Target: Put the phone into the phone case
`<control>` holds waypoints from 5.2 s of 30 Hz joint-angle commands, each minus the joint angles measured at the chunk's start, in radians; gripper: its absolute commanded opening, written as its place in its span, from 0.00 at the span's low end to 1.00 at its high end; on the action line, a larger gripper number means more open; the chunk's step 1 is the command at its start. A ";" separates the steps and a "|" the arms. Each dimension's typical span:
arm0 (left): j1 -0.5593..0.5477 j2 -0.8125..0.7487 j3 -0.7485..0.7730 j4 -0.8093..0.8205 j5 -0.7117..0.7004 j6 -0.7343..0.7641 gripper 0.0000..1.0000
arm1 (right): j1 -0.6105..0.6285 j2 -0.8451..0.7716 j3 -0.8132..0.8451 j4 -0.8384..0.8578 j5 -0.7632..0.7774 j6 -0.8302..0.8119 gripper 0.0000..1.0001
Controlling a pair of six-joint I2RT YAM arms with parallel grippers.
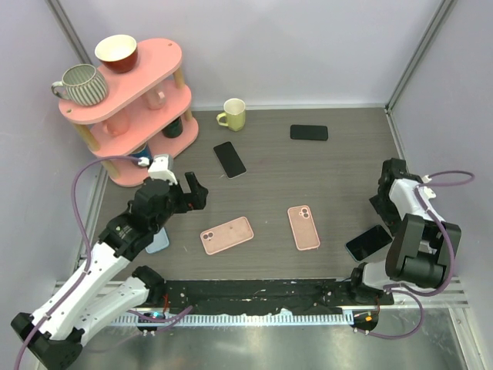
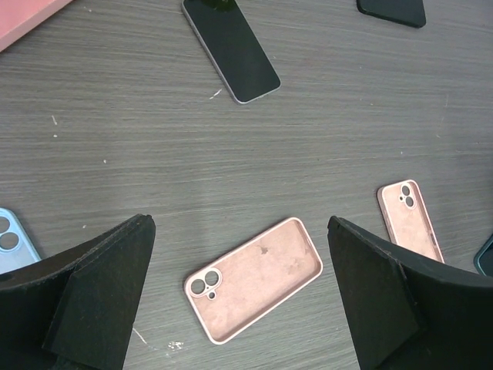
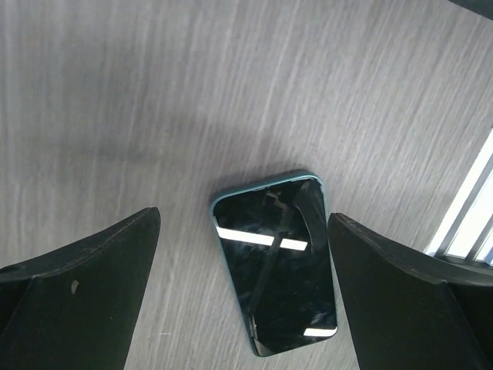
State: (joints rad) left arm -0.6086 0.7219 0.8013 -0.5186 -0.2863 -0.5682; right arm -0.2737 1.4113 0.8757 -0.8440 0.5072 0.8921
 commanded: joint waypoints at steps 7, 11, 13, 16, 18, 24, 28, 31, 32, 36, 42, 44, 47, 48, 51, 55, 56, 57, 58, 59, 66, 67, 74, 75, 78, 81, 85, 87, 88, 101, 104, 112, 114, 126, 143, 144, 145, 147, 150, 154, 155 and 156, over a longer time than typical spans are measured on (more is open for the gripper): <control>-0.003 -0.022 -0.005 0.043 0.018 -0.006 1.00 | -0.018 -0.110 -0.112 0.137 -0.024 -0.016 0.97; -0.003 -0.010 -0.002 0.043 0.027 -0.004 1.00 | -0.018 -0.100 -0.152 0.148 -0.036 0.004 0.97; -0.003 -0.007 -0.001 0.042 0.027 -0.004 1.00 | -0.019 -0.089 -0.161 0.149 -0.022 0.013 0.98; -0.003 -0.006 0.001 0.038 0.022 -0.002 1.00 | -0.018 -0.089 -0.173 0.151 0.004 0.036 0.98; -0.003 -0.007 -0.001 0.035 0.016 -0.002 1.00 | -0.018 -0.089 -0.184 0.160 -0.002 0.038 0.98; -0.003 -0.004 -0.001 0.037 0.012 0.001 1.00 | -0.018 -0.063 -0.204 0.191 -0.016 0.038 0.98; -0.003 -0.003 0.001 0.034 0.010 0.002 1.00 | -0.018 -0.057 -0.231 0.259 -0.041 0.008 0.97; -0.003 -0.009 0.001 0.034 0.007 0.005 1.00 | -0.019 -0.052 -0.259 0.328 -0.093 -0.042 0.93; -0.003 -0.010 0.001 0.035 0.006 0.005 1.00 | -0.018 -0.057 -0.265 0.353 -0.154 -0.065 0.92; -0.003 -0.010 0.003 0.034 0.001 0.008 1.00 | -0.012 -0.064 -0.274 0.482 -0.313 -0.186 0.86; -0.003 -0.016 0.004 0.032 -0.005 0.008 1.00 | 0.125 -0.019 -0.238 0.551 -0.360 -0.300 0.83; -0.003 -0.016 0.003 0.029 -0.011 0.008 1.00 | 0.189 0.053 -0.175 0.545 -0.314 -0.324 0.83; -0.003 -0.016 0.006 0.022 -0.024 0.010 1.00 | 0.312 0.165 -0.064 0.510 -0.262 -0.364 0.82; -0.003 -0.022 0.007 0.020 -0.024 0.010 1.00 | 0.353 0.187 -0.041 0.505 -0.260 -0.393 0.83; -0.003 -0.033 0.004 0.022 -0.031 0.013 1.00 | 0.381 0.261 0.020 0.491 -0.269 -0.436 0.83; -0.003 -0.042 -0.001 0.022 -0.034 0.014 1.00 | 0.389 0.298 0.058 0.454 -0.308 -0.520 0.85; -0.003 -0.044 -0.001 0.025 -0.030 0.014 1.00 | 0.387 0.295 0.066 0.438 -0.308 -0.539 0.86; -0.003 -0.044 -0.002 0.029 -0.019 0.016 1.00 | 0.386 0.282 0.078 0.403 -0.309 -0.556 0.87; -0.003 -0.045 -0.004 0.032 -0.011 0.017 1.00 | 0.389 0.276 0.098 0.387 -0.312 -0.606 0.87; -0.003 -0.045 -0.004 0.038 -0.005 0.018 1.00 | 0.389 0.269 0.106 0.375 -0.305 -0.620 0.87; -0.003 -0.052 -0.014 0.048 0.013 0.016 1.00 | 0.419 0.225 0.216 0.156 -0.343 -0.815 0.86; -0.003 -0.053 -0.017 0.049 0.019 0.014 1.00 | 0.436 0.239 0.268 0.116 -0.269 -0.861 0.86; -0.005 -0.038 -0.025 0.080 0.102 0.002 1.00 | 0.493 0.229 0.375 -0.076 -0.145 -1.149 0.88; -0.005 -0.041 -0.022 0.075 0.104 0.002 1.00 | 0.493 0.209 0.353 -0.084 -0.157 -1.211 0.88; -0.005 -0.050 -0.031 0.081 0.122 -0.004 1.00 | 0.493 0.161 0.247 -0.043 -0.134 -1.269 0.89; -0.005 -0.065 -0.040 0.100 0.145 -0.012 1.00 | 0.493 0.152 0.160 -0.012 -0.142 -1.311 0.90; -0.005 -0.075 -0.040 0.106 0.182 -0.018 1.00 | 0.493 0.153 0.132 -0.032 -0.215 -1.338 0.90; -0.005 -0.081 -0.043 0.114 0.193 -0.021 1.00 | 0.493 0.150 0.120 -0.024 -0.268 -1.351 0.90; -0.005 -0.082 -0.045 0.118 0.196 -0.021 1.00 | 0.493 0.156 0.102 -0.012 -0.241 -1.355 0.90; -0.057 -0.096 -0.033 0.091 0.133 -0.005 1.00 | 0.472 0.270 0.152 -0.030 -0.427 -1.392 0.89; -0.057 -0.093 -0.036 0.097 0.153 -0.009 1.00 | 0.472 0.230 0.161 -0.041 -0.449 -1.395 0.89; -0.056 -0.093 -0.037 0.101 0.151 -0.009 1.00 | 0.478 0.164 0.118 -0.009 -0.423 -1.429 0.92; -0.057 -0.095 -0.039 0.101 0.150 -0.009 1.00 | 0.491 0.172 0.121 -0.020 -0.398 -1.435 0.92; -0.056 -0.090 -0.042 0.107 0.165 -0.012 1.00 | 0.507 0.210 0.117 -0.003 -0.389 -1.450 0.94; -0.057 -0.087 -0.044 0.106 0.157 -0.013 1.00 | 0.502 0.360 0.190 0.017 -0.426 -1.458 0.93; -0.057 -0.085 -0.044 0.106 0.157 -0.012 1.00 | 0.499 0.365 0.195 0.016 -0.421 -1.458 0.91; -0.057 -0.085 -0.044 0.106 0.156 -0.013 1.00 | 0.498 0.380 0.201 0.022 -0.411 -1.457 0.91; -0.057 -0.087 -0.042 0.103 0.153 -0.013 1.00 | 0.493 0.391 0.232 0.026 -0.414 -1.437 0.85; -0.056 -0.087 -0.042 0.103 0.147 -0.013 1.00 | 0.495 0.420 0.307 0.019 -0.482 -1.388 0.80; -0.057 -0.093 -0.042 0.100 0.144 -0.013 1.00 | 0.495 0.495 0.422 0.017 -0.530 -1.314 0.77; -0.056 -0.095 -0.042 0.101 0.142 -0.013 1.00 | 0.495 0.536 0.475 0.014 -0.530 -1.296 0.75; -0.054 -0.099 -0.043 0.101 0.141 -0.013 1.00 | 0.495 0.567 0.505 0.014 -0.521 -1.274 0.73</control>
State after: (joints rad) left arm -0.6621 0.6399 0.7601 -0.4606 -0.1307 -0.5762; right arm 0.2195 1.8900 1.2320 -0.9428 0.0422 -0.4805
